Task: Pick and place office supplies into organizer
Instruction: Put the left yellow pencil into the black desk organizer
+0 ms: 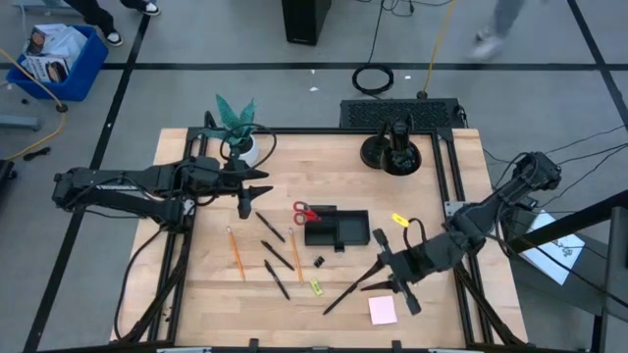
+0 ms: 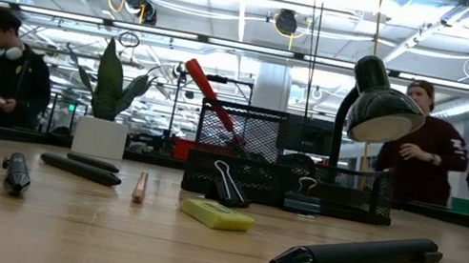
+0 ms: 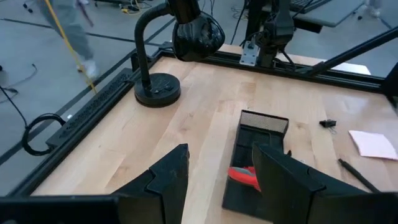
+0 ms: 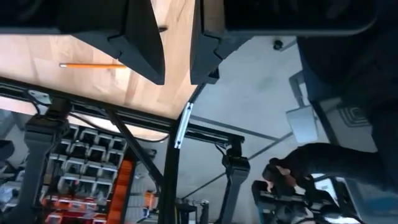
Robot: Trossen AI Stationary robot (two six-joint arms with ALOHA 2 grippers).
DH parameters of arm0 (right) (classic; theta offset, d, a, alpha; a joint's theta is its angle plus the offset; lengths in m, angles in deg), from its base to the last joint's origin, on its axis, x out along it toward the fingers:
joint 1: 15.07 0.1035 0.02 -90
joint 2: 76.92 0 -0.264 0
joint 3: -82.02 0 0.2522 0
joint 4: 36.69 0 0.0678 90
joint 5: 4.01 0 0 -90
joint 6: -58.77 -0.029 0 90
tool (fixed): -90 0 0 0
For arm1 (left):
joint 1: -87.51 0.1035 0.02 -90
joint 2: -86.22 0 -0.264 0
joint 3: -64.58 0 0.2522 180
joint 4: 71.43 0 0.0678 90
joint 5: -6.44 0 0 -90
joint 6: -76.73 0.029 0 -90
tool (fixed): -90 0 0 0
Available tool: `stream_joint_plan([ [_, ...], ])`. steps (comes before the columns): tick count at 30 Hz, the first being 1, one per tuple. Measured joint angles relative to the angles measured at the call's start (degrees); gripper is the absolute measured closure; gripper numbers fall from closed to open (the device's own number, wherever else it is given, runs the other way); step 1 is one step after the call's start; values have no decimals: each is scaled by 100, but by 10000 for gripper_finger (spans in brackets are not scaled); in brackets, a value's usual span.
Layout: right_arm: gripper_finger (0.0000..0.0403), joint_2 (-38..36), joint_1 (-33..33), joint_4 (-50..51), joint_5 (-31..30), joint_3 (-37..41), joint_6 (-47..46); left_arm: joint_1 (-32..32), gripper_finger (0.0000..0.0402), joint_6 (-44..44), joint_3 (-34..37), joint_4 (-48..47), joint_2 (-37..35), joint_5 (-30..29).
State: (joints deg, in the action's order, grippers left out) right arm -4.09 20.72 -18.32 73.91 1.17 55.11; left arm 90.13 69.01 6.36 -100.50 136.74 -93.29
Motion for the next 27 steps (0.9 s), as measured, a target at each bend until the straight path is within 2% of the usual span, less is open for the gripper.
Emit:
stream_joint_plan([
  [8, 332, -1, 36, -3, 2, 0, -15, -332, 217, -48, 0, -561, -2, 467],
  [16, 332, -1, 36, 38, 7, 0, -2, -1134, 217, -520, 0, -1720, 2, 508],
  [27, 332, -1, 33, 38, 9, 0, 11, -2100, 218, -1098, 0, -1890, 11, 408],
])
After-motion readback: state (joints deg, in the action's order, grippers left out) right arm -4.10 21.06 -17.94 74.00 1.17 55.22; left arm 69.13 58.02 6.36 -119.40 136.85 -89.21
